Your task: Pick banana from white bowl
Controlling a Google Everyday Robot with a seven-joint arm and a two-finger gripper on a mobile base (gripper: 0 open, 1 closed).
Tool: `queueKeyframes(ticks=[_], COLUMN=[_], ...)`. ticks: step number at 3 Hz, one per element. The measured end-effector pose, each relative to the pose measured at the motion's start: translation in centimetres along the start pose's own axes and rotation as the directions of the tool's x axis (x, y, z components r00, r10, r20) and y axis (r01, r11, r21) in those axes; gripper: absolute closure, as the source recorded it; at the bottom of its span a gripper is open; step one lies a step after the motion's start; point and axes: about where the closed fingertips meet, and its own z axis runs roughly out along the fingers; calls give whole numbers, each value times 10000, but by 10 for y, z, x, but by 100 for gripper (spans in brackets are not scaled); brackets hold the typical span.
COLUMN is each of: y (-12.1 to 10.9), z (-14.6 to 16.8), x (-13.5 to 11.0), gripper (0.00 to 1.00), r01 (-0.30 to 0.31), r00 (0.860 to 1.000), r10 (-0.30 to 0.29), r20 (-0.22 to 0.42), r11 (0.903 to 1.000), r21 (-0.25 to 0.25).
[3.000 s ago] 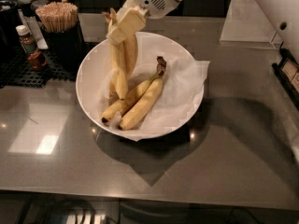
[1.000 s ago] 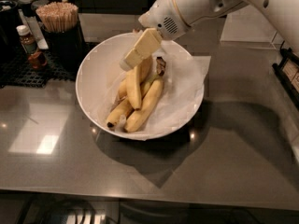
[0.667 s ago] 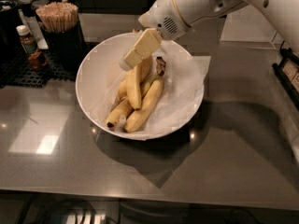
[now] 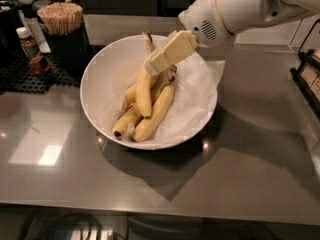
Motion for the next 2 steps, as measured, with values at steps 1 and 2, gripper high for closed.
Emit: queueKeyframes(ticks=[1,2], y=[-2,3], z=[-4,3], x=[4,2], gripper=[0,0], r01=[-71,106], r00=[10000,9999], r10=[72,-106], r20=[-10,-88], r11=[9998,9999], r21=[183,-78])
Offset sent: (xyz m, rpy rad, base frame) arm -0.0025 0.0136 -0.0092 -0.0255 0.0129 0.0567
